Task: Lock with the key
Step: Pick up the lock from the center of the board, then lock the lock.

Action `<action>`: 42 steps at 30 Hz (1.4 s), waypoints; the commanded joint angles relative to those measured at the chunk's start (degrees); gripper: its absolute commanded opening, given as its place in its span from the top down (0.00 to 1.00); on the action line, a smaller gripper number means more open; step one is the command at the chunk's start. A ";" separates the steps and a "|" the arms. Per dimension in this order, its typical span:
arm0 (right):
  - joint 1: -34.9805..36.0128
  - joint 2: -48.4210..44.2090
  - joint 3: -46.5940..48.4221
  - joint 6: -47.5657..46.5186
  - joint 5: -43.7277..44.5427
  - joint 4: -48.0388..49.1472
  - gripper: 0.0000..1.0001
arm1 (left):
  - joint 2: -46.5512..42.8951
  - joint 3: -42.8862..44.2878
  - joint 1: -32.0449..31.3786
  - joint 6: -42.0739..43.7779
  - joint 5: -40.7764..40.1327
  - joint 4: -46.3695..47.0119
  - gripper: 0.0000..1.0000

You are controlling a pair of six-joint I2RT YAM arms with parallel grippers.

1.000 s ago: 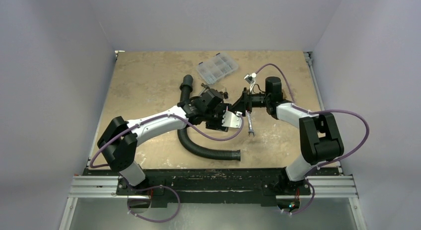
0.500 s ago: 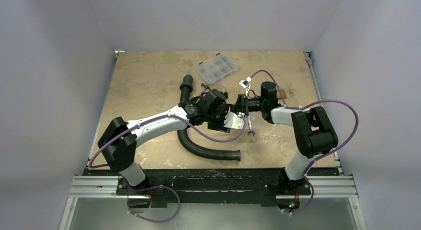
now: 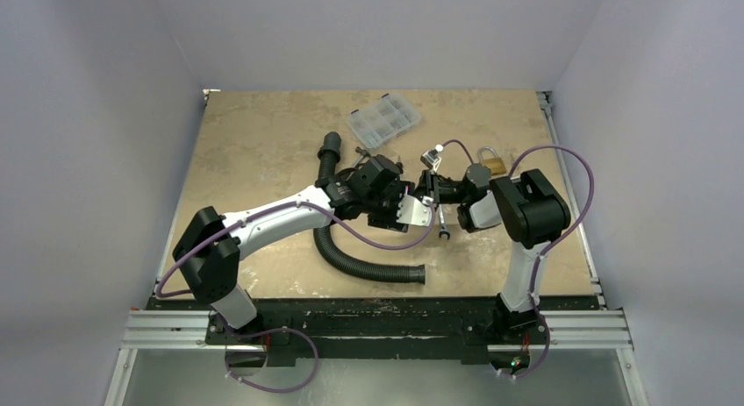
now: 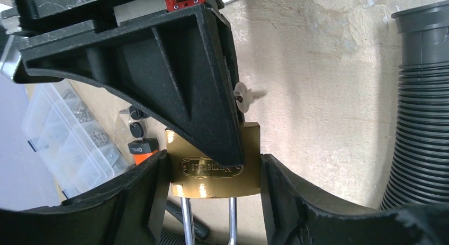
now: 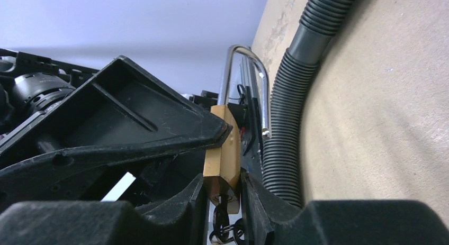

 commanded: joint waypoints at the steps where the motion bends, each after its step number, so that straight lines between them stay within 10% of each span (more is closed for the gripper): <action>1: 0.09 -1.85 0.08 6.39 0.07 20.92 0.70 | -1.11 3.62 -0.40 0.42 0.32 3.26 0.78; 9: 0.03 -3.32 0.57 6.82 0.59 20.78 1.00 | -1.01 3.72 -0.55 -1.11 0.93 3.03 0.70; 16: -2.65 -6.78 -0.17 5.39 2.36 20.22 1.00 | -3.01 6.31 2.58 -8.77 4.86 0.68 0.02; 23: -5.57 -11.49 -0.39 0.93 4.73 14.68 1.00 | -5.70 9.66 16.81 -20.07 26.86 -0.77 0.00; 33: -5.60 -26.80 6.45 -40.33 7.65 -39.11 1.00 | -8.06 8.37 29.58 -30.63 42.78 2.71 0.00; 42: -4.64 -33.41 17.11 -90.16 5.76 -88.93 1.00 | -12.55 4.17 32.32 -22.60 48.47 -3.83 0.00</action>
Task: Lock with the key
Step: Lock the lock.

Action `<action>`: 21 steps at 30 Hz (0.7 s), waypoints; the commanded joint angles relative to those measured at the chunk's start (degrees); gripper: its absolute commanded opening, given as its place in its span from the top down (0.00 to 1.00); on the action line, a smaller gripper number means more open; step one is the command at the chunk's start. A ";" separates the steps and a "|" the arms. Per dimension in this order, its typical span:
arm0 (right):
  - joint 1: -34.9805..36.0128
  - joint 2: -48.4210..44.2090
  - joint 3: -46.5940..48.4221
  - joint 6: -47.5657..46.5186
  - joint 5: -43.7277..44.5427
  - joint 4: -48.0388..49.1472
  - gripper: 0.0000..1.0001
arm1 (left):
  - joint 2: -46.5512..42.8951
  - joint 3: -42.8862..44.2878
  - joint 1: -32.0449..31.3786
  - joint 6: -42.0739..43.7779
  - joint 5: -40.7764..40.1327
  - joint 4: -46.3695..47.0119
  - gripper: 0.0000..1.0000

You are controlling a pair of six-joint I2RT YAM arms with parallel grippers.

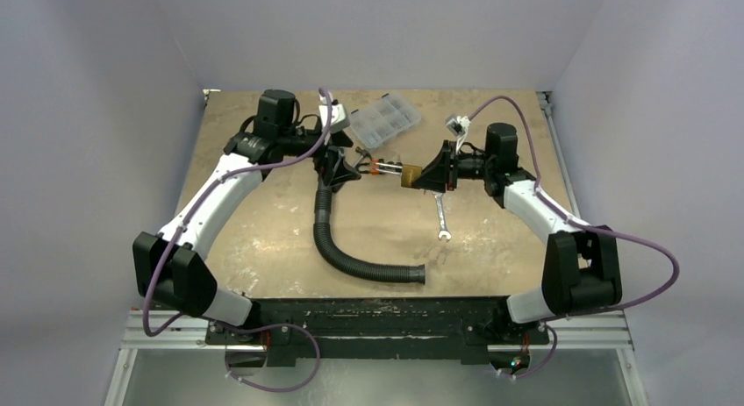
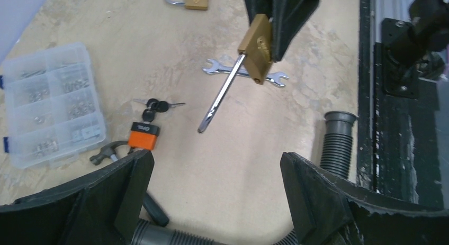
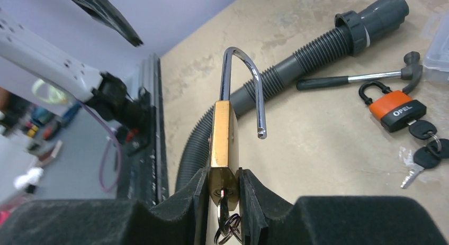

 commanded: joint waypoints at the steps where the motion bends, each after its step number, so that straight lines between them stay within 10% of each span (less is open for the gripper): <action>1: 0.94 -5.24 4.05 -25.58 -0.63 -21.97 1.00 | -4.34 -2.95 -0.56 4.91 6.93 -2.86 0.00; 21: 10.93 -15.67 2.33 -27.72 7.28 -23.03 1.00 | -2.99 -7.60 -13.06 13.85 -7.39 -8.01 0.10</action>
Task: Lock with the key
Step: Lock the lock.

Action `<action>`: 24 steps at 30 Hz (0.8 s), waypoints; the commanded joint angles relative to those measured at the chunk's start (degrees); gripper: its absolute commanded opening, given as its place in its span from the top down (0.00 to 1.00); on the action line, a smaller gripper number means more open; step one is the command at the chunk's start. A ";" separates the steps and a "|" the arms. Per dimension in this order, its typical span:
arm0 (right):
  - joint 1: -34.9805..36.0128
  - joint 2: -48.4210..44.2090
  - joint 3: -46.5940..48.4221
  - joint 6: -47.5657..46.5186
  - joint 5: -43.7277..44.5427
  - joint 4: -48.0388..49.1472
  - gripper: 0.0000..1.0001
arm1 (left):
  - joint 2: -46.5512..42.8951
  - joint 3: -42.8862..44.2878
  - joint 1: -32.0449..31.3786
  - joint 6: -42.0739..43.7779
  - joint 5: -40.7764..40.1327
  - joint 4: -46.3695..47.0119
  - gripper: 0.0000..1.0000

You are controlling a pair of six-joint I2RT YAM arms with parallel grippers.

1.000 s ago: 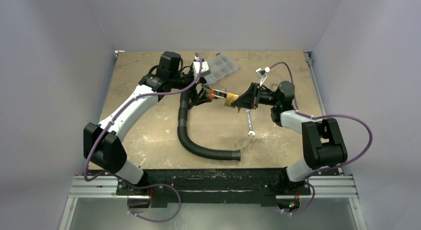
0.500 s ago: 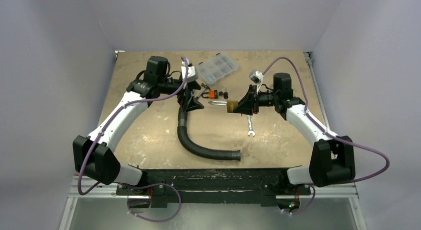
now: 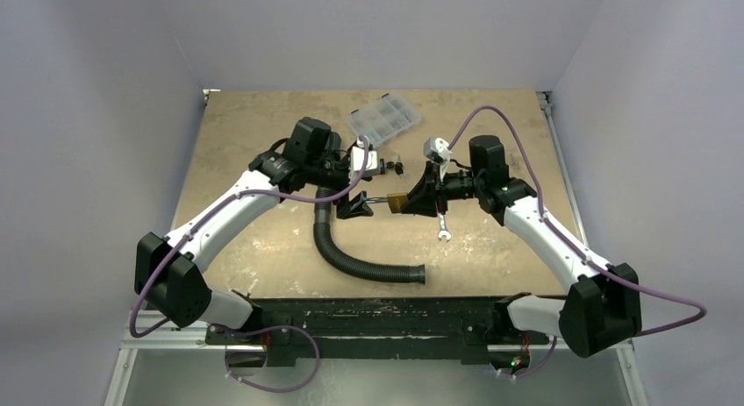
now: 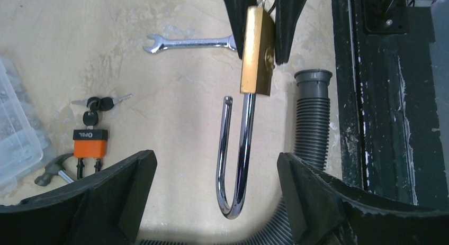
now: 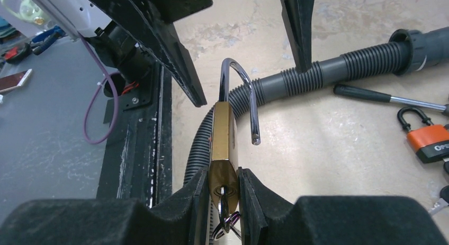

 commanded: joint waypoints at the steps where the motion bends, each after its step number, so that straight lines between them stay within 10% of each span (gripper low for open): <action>1: 0.46 -3.22 1.10 -0.16 1.06 3.33 1.00 | 0.65 -1.03 -0.66 3.76 -0.79 -2.88 0.12; 18: 1.63 -3.06 0.67 4.33 0.97 7.22 1.00 | 2.29 -2.45 -3.81 0.70 -2.87 0.39 0.50; 24: 1.59 -2.40 0.42 2.24 1.28 5.12 1.00 | 2.16 -0.91 -3.80 0.84 -2.63 -0.59 0.99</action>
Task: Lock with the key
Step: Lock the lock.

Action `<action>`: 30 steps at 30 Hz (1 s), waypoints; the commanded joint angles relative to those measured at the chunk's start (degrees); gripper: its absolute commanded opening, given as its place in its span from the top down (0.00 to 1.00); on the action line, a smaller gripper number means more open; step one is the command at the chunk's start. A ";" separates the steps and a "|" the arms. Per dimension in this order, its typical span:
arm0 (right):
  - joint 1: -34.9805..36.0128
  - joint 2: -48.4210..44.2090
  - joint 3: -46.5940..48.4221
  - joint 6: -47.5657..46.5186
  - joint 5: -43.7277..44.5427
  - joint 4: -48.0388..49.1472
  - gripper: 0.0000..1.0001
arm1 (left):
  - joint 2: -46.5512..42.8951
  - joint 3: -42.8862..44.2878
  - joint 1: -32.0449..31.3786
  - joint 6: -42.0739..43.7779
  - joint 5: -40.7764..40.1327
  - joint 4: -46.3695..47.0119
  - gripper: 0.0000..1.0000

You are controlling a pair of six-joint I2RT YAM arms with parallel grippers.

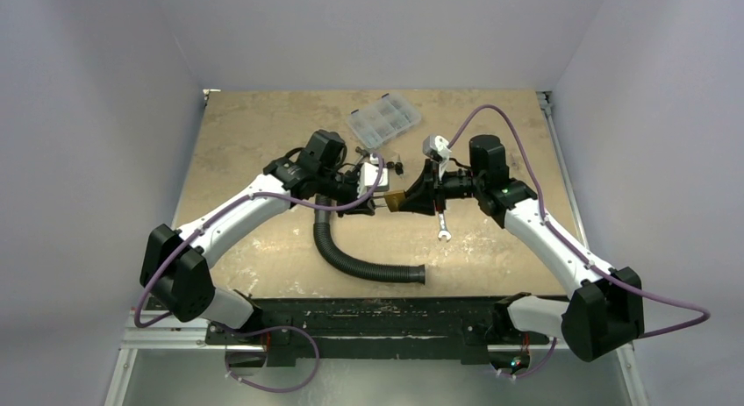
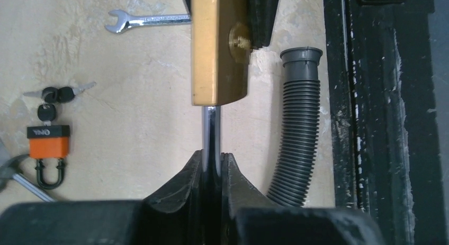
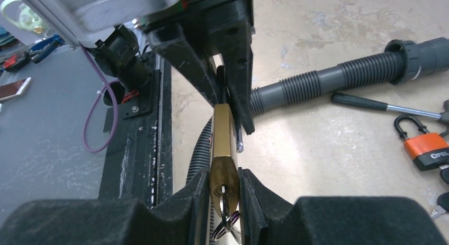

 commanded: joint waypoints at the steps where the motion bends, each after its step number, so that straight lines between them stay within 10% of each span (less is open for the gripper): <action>1: 0.16 -0.65 0.64 -2.16 -1.04 1.39 1.00 | -0.18 2.02 -0.15 0.08 0.60 0.34 1.00; 3: 0.10 -0.08 1.38 -5.36 -1.34 -2.35 0.91 | -0.44 2.23 -0.13 0.66 0.63 -0.25 1.00; 6: 0.11 1.04 2.96 -11.65 -1.81 -8.70 0.40 | -0.90 2.16 -0.11 1.81 0.89 -1.26 1.00; 9: 0.13 1.81 5.00 -20.20 -0.03 -17.23 0.24 | -0.84 2.73 -0.14 3.05 1.36 -3.00 1.00; 21: 0.24 1.48 7.14 -32.72 3.11 -26.60 0.09 | 2.61 4.48 -0.31 6.16 6.85 -9.36 1.00; 30: 3.53 4.36 7.96 -29.02 1.37 -24.04 0.19 | 3.52 4.78 -1.37 5.02 7.23 -8.73 1.00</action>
